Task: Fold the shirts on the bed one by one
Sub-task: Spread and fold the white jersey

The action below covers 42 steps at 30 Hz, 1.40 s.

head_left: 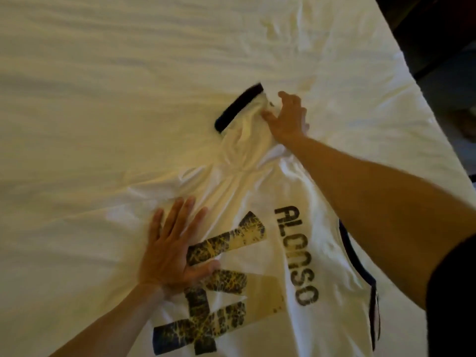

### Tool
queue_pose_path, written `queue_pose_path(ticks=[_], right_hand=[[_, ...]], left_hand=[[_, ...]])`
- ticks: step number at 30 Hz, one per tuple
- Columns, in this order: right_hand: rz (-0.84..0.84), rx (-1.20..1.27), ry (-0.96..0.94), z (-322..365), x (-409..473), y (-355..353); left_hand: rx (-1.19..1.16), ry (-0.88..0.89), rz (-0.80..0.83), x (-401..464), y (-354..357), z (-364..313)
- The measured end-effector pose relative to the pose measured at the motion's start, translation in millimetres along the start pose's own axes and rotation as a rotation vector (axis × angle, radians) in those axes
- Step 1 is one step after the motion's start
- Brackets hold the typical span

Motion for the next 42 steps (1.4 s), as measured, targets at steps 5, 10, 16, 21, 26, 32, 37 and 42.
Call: queue_pose_path(ticks=[5, 10, 16, 21, 26, 32, 37, 42], right_hand=[[-0.062, -0.043, -0.503, -33.2, -116.6, 22.1], [0.114, -0.369, -0.384, -118.8, -195.8, 29.3], [-0.203, -0.009, 0.53, -186.9, -210.4, -24.3], [-0.1, 0.205, 0.44, -210.1, -207.7, -55.1], [0.231, 0.186, 0.392, -218.9, -186.3, -52.1], [-0.076, 0.317, 0.423, -238.3, -226.7, -51.5], [-0.166, 0.363, 0.577, -263.4, -312.5, -60.8], [-0.032, 0.391, 0.691, -275.3, -368.6, -53.7]], left_hand=[[0.034, 0.008, -0.013, 4.4, 0.0, -1.7], [0.098, 0.003, -0.008, 6.3, 7.8, 0.1], [0.111, -0.033, 0.048, 5.6, 9.0, -0.5], [0.086, -0.062, 0.152, 8.6, 3.3, -3.8], [0.125, -0.21, 0.256, 11.6, -5.6, -18.8], [0.006, 0.002, 0.035, -41.5, 13.0, -145.9], [0.077, -0.024, 0.183, -110.2, 48.8, -194.4], [0.106, 0.013, 0.231, -124.8, 53.7, -192.4]])
Point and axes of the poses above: each hand's wrist, its own x-axis towards the middle knuckle, its own y-axis out of the palm, z = x × y, the point moved 4 cm from there along x, towards the middle knuckle, and after that the axes turned 2 degrees about x, right-handed, at the moved point
